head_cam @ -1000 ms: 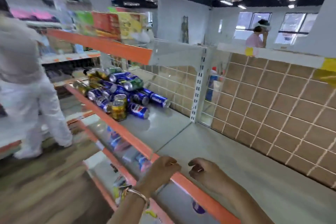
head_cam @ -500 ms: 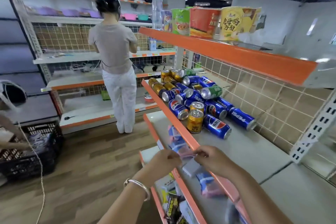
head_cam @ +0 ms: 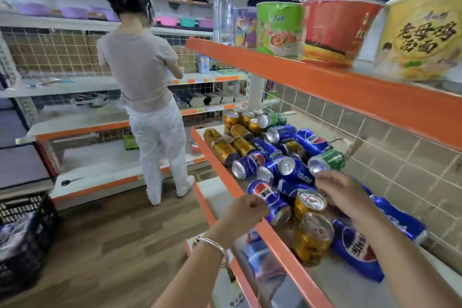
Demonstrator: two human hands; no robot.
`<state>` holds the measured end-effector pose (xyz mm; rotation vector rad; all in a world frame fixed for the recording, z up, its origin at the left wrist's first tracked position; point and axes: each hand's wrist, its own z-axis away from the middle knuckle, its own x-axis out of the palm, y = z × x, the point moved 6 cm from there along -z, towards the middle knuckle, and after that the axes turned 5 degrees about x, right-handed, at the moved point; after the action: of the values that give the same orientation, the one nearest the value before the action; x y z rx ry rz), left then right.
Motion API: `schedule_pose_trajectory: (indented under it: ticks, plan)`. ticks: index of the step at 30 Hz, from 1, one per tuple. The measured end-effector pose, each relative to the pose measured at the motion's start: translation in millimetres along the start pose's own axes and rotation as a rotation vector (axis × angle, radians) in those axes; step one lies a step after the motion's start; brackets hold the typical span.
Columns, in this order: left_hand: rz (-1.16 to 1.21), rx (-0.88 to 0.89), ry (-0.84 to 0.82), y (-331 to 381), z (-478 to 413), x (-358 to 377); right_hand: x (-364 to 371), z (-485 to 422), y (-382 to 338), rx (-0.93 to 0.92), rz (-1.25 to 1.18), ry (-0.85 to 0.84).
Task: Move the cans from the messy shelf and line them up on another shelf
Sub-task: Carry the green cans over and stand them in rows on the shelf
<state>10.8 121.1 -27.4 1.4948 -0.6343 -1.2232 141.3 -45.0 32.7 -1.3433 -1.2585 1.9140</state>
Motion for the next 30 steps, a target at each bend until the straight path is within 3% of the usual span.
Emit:
schedule_pose_trajectory:
  ticks: [6,11,14,18,24,28,30]
  plan:
    - [-0.047,0.084,-0.100,-6.6,-94.5,-34.1,10.3,-74.6,-8.3,0.130,0.115,0.170]
    - [-0.093,0.159,-0.162,-2.0,-186.7,-73.9,14.3,-112.3,2.7,0.385,0.386,0.324]
    - [-0.110,0.201,-0.139,11.9,-237.3,-97.3,9.4,-128.5,7.9,0.492,0.390,0.415]
    - [-0.042,0.184,-0.152,28.9,-293.1,-113.0,13.4,-148.8,15.1,0.557,0.131,0.481]
    - [-0.207,0.228,-0.117,50.4,-367.0,-110.1,7.5,-149.9,17.2,0.616,-0.070,0.656]
    - [-0.311,0.256,-0.170,65.9,-404.8,-101.6,5.7,-131.3,13.2,0.432,-0.749,0.787]
    - [-0.365,0.229,-0.245,67.7,-417.0,-90.4,16.1,-124.5,8.8,0.368,-1.121,0.738]
